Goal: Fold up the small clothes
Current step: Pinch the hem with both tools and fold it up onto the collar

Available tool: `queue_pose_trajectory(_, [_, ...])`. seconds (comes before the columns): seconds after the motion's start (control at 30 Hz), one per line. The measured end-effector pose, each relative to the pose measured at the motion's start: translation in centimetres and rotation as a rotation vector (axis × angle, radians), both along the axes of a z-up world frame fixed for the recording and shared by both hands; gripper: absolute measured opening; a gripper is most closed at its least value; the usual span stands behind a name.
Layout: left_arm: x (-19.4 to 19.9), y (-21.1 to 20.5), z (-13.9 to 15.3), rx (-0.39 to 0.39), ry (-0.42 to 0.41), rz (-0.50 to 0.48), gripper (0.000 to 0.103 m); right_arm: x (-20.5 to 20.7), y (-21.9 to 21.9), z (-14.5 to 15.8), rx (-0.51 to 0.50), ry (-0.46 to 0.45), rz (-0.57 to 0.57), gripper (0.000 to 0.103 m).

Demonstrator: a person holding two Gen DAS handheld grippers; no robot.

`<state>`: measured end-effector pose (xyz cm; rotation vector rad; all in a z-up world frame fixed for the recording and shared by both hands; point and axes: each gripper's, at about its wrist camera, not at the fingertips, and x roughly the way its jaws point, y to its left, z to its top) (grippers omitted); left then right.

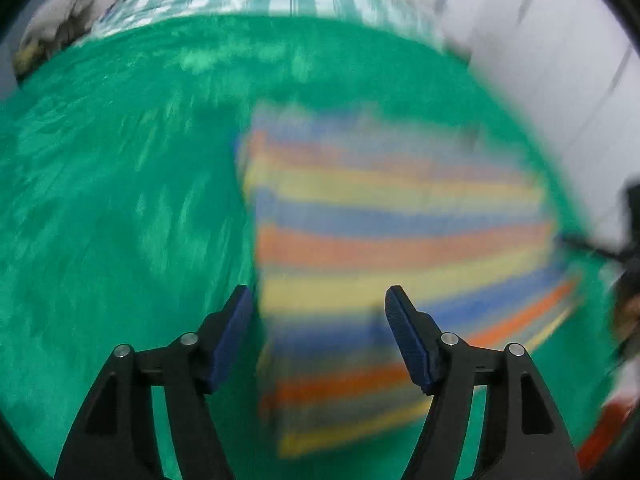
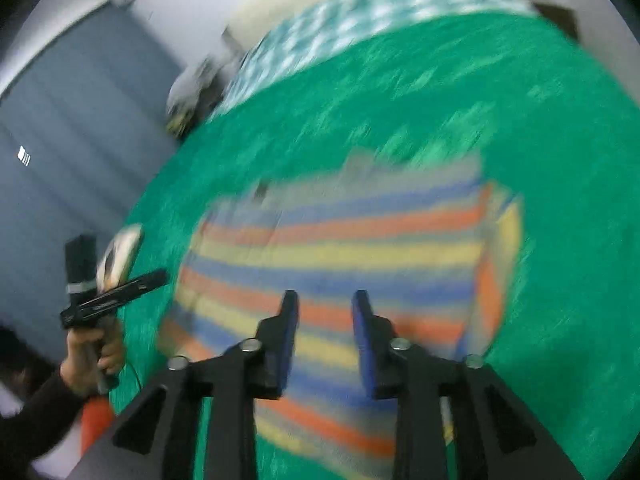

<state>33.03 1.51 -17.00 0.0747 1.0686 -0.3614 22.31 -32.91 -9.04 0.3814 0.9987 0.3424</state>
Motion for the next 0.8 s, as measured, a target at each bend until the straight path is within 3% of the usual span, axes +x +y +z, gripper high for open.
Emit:
queue_pose_trajectory(0.03, [-1.3, 0.5, -1.7, 0.091, 0.018, 0.003, 0.068, -0.9, 0.1, -1.1, -0.039, 0.026, 0.021, 0.036])
queue_pose_trajectory(0.07, [-2.5, 1.5, -2.0, 0.094, -0.002, 0.004, 0.068, -2.1, 0.3, -2.5, -0.121, 0.078, 0.034, 0.035])
queue_pose_trajectory(0.1, [-3.3, 2.4, -1.6, 0.087, -0.020, 0.013, 0.069, -3.4, 0.0, -3.8, -0.207, 0.127, 0.031, 0.026])
queue_pose_trajectory(0.17, [-5.9, 5.1, -0.3, 0.101, -0.038, 0.091, 0.074, -6.1, -0.8, -3.7, -0.256, 0.116, 0.011, 0.021])
queue_pose_trajectory(0.23, [-8.0, 6.9, 0.7, 0.055, -0.056, 0.140, 0.078, -9.5, -1.4, -1.7, -0.300, 0.064, -0.059, 0.034])
queue_pose_trajectory(0.3, [-11.0, 8.3, 1.5, -0.001, -0.086, 0.194, 0.087, -13.5, -1.2, 0.5, -0.309, -0.035, -0.118, 0.060])
queue_pose_trajectory(0.37, [-13.8, 8.5, 1.7, -0.024, -0.124, 0.237, 0.091, -16.2, -0.7, 1.2, -0.294, -0.095, -0.155, 0.069])
queue_pose_trajectory(0.5, [-17.4, 6.7, -0.1, -0.002, -0.130, 0.260, 0.091, -20.4, 1.5, 0.1, -0.260, -0.116, -0.206, 0.069])
queue_pose_trajectory(0.63, [-19.2, 5.0, -1.6, 0.066, -0.133, 0.214, 0.092, -21.4, 3.3, -1.5, -0.290, -0.085, -0.244, 0.069])
queue_pose_trajectory(0.73, [-19.6, 4.0, -2.6, 0.140, -0.183, 0.171, 0.099, -21.3, 4.0, -2.0, -0.284, -0.072, -0.282, 0.071])
queue_pose_trajectory(0.8, [-20.2, 4.3, -3.0, 0.134, -0.188, 0.169, 0.102, -21.6, 4.3, -2.7, -0.312, -0.051, -0.298, 0.077])
